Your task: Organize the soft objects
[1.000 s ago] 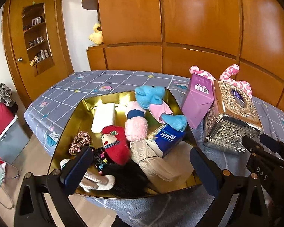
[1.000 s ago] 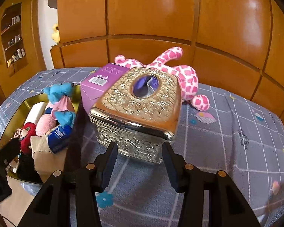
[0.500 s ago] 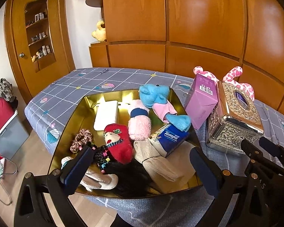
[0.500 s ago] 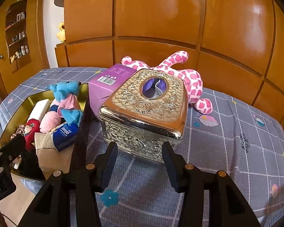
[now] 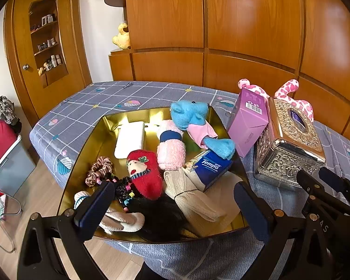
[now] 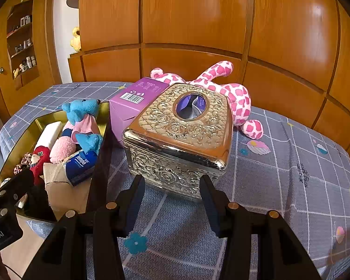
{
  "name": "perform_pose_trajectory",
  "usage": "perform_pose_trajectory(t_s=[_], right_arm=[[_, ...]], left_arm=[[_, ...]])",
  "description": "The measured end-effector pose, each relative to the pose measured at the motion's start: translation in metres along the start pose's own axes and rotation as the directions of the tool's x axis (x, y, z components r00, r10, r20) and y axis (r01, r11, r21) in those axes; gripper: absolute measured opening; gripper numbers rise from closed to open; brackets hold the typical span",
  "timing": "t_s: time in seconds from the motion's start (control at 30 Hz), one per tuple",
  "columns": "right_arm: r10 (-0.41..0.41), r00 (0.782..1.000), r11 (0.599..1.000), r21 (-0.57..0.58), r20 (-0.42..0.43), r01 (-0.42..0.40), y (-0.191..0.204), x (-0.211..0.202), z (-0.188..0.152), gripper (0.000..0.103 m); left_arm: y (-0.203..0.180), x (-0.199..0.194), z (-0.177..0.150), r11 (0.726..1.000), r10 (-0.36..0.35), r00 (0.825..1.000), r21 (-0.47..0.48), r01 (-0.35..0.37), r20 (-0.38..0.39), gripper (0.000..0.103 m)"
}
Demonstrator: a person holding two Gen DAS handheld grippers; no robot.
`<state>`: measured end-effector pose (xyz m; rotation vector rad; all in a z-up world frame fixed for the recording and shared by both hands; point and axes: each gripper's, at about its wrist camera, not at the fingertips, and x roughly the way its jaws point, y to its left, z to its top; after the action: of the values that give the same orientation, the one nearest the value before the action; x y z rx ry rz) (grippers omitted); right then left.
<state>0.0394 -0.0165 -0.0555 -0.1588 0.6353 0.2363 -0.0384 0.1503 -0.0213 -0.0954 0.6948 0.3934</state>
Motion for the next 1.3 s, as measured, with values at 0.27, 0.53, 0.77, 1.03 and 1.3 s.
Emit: perform_pose_trajectory(t_s=[0.27, 0.53, 0.77, 1.03, 1.3], right_arm=[[0.005, 1.0, 1.0, -0.001, -0.003, -0.005, 0.0, -0.0002, -0.0006, 0.049], [0.006, 1.0, 1.0, -0.001, -0.006, -0.006, -0.0003, 0.0007, -0.0012, 0.049], [0.006, 1.0, 1.0, -0.001, -0.006, -0.006, 0.0001, 0.0007, -0.0016, 0.049], [0.009, 1.0, 1.0, -0.001, -0.006, -0.009, -0.0001, 0.0009, -0.0016, 0.049], [0.012, 1.0, 1.0, 0.0, -0.007, -0.012, -0.0011, 0.0007, -0.0014, 0.049]], left_arm=[[-0.001, 0.0006, -0.0008, 1.0, 0.0, 1.0, 0.001, 0.0, -0.005, 0.102], [-0.0015, 0.001, -0.0012, 1.0, 0.002, 1.0, 0.003, -0.002, -0.008, 0.103], [-0.0014, 0.0014, -0.0013, 1.0, 0.001, 1.0, 0.004, -0.001, -0.008, 0.103], [-0.0009, 0.001, -0.0009, 1.0, 0.0, 1.0, 0.005, 0.0, -0.011, 0.102], [-0.0007, 0.0008, -0.0002, 1.0, 0.001, 1.0, 0.004, -0.001, -0.009, 0.102]])
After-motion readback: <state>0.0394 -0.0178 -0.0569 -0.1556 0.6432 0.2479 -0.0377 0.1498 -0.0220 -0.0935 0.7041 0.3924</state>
